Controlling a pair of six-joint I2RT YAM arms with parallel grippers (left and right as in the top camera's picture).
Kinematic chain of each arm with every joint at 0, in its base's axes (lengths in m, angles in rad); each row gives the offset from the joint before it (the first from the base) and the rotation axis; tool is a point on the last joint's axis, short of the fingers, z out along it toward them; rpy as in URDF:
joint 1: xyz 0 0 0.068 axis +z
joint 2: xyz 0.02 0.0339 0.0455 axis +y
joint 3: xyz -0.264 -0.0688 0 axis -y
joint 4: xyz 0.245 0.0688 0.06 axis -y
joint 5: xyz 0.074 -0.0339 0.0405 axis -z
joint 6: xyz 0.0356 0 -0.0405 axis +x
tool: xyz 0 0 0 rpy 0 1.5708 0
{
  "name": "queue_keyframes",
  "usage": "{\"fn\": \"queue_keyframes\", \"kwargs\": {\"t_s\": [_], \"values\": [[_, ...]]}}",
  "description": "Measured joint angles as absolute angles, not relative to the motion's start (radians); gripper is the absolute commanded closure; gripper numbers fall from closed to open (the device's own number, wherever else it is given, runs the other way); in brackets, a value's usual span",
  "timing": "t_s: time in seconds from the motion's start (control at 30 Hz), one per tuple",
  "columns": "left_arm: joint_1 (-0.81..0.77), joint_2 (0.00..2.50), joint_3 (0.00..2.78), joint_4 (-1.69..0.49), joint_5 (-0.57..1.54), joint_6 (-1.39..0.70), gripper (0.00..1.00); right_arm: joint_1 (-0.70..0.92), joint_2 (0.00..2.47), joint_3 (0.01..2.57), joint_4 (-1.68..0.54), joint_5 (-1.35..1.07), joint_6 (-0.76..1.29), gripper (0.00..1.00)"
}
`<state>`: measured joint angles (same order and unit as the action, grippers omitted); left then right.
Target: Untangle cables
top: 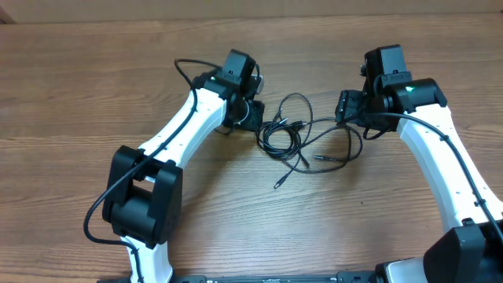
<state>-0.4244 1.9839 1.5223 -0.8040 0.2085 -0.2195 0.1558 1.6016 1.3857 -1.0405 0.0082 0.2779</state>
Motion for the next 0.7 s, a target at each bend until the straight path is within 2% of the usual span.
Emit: {"fn": "queue_keyframes", "kwargs": {"t_s": [0.13, 0.37, 0.53, 0.63, 0.7], "values": [[-0.426, 1.984, 1.452, -0.744, 0.208, -0.353, 0.48, 0.156, 1.602, 1.386, -1.040, 0.004, 0.280, 0.28], [-0.448, 1.984, 1.322, -0.584, 0.247, -0.561, 0.42, 0.156, 1.602, 1.386, -1.040, 0.002, 0.281, 0.28], [-0.489, 1.984, 1.301, -0.534, 0.265, -0.603, 0.44, 0.156, 1.602, 1.386, -1.041, 0.001, 0.281, 0.28], [-0.508, 1.984, 1.298, -0.523, 0.258, -0.612, 0.52, 0.156, 1.602, 1.386, -1.044, 0.000, 0.281, 0.27], [-0.516, 1.984, 1.298, -0.523, 0.249, -0.620, 0.53, 0.156, 1.602, 1.386, -1.047, -0.001, 0.281, 0.28]]}}
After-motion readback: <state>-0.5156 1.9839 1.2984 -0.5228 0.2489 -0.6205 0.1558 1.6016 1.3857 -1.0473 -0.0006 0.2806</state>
